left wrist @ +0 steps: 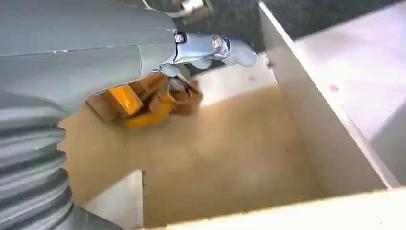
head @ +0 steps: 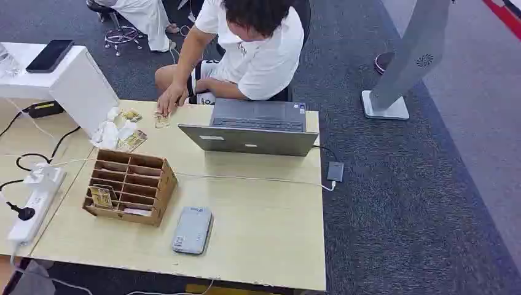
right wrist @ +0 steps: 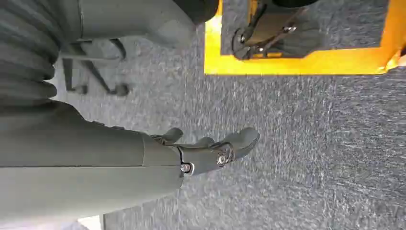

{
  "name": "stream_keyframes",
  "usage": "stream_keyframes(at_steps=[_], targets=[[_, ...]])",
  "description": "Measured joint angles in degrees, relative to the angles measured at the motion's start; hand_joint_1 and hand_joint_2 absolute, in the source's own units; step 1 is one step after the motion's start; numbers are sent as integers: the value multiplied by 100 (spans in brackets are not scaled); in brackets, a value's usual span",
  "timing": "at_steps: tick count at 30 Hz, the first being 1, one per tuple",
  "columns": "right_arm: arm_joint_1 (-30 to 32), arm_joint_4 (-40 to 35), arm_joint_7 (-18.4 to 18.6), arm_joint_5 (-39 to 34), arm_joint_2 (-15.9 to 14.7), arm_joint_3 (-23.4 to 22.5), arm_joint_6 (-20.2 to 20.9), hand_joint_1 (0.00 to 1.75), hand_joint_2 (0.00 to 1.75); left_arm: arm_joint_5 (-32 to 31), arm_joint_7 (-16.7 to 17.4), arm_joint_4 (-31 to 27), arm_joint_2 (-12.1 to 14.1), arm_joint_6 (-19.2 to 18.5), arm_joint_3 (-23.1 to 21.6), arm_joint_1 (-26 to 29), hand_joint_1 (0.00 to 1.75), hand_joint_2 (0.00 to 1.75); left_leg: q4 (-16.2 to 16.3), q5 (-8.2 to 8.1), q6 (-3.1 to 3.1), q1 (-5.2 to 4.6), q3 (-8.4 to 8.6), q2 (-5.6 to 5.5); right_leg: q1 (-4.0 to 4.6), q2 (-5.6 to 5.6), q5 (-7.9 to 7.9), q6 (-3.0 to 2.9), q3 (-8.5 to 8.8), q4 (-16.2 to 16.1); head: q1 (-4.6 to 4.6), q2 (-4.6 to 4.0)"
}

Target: Pass the card to the sensor for recognition and then transmit it.

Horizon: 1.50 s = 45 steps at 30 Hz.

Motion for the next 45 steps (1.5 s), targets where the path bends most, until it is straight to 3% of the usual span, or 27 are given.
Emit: stream_keyframes(at_steps=[6, 8, 10, 19, 34, 37, 38, 40, 41, 43, 45], targets=[[1, 33, 131, 387, 24, 280, -68, 0, 175, 757, 725, -418, -180, -344, 145, -29, 0, 175, 0, 0, 0, 0, 0, 0, 0, 0, 0, 0, 0, 0, 2, 0], [1, 37, 196, 538, 39, 400, -72, 0, 175, 1022, 978, -573, -243, -341, 175, -30, 0, 175, 0, 0, 0, 0, 1, 0, 0, 0, 0, 0, 1, 0, 2, 2], [-1, 42, 247, 645, 39, 490, -70, 0, 175, 993, 995, -586, -254, -181, 175, -30, 0, 175, 0, 0, 0, 0, 0, 0, 0, 0, 0, 0, 1, 0, 0, 2], [-20, 42, 406, 876, 41, 723, -48, 0, 175, 151, 278, -114, -228, 968, 125, -32, 0, 175, 0, 0, 0, 0, 0, 0, 1, 0, 0, 0, 1, 0, 0, 0], [-64, 39, 643, 1335, 52, 1080, -2, 0, 175, -1427, -708, 1222, -125, 3170, -446, -50, 0, 175, 0, 0, 0, 0, 1, 0, 1, 0, 0, 0, 1, 0, 0, 2], [-75, 39, 680, 1473, 55, 1150, -21, 0, 175, -1964, -1289, 1451, -77, 3884, -598, -70, 0, 175, 0, 0, 0, 3, 2, 1, 3, 0, 0, 0, 1, 0, 2, 0], [-70, 39, 660, 1444, 57, 1150, -68, 0, 175, -1997, -1610, 1457, -48, 3791, -627, -57, 0, 175, 0, 0, 0, 5, 2, 1, 5, 1, 0, 0, 1, 0, 2, 0], [-45, 42, 603, 1366, 70, 1150, -188, 0, 175, -2008, -2335, 1400, 24, 3224, -677, -32, 0, 175, 0, 0, -1, 7, 2, 0, 7, 0, 0, -1, 0, 0, 0, 0], [-38, 42, 579, 1329, 72, 1150, -236, 0, 175, -1982, -2459, 1232, 48, 2893, -697, -18, 0, 175, 0, 1, -1, 7, 2, 0, 8, 0, -1, -2, 0, 0, 2, 0], [-7, 42, 531, 1231, 89, 1132, -315, 0, 175, -1962, -2249, 346, -69, 2450, -708, 26, 0, 175, 0, 3, -5, 13, 2, 1, 14, 0, -2, -4, -1, 5, 2, 0], [4, 42, 513, 1129, 107, 1095, -385, 0, 175, -2065, -2317, -923, -320, 2625, -782, 100, 0, 175, 0, 3, -5, 19, 1, 2, 19, 1, 0, -6, 0, 5, 2, 0]])
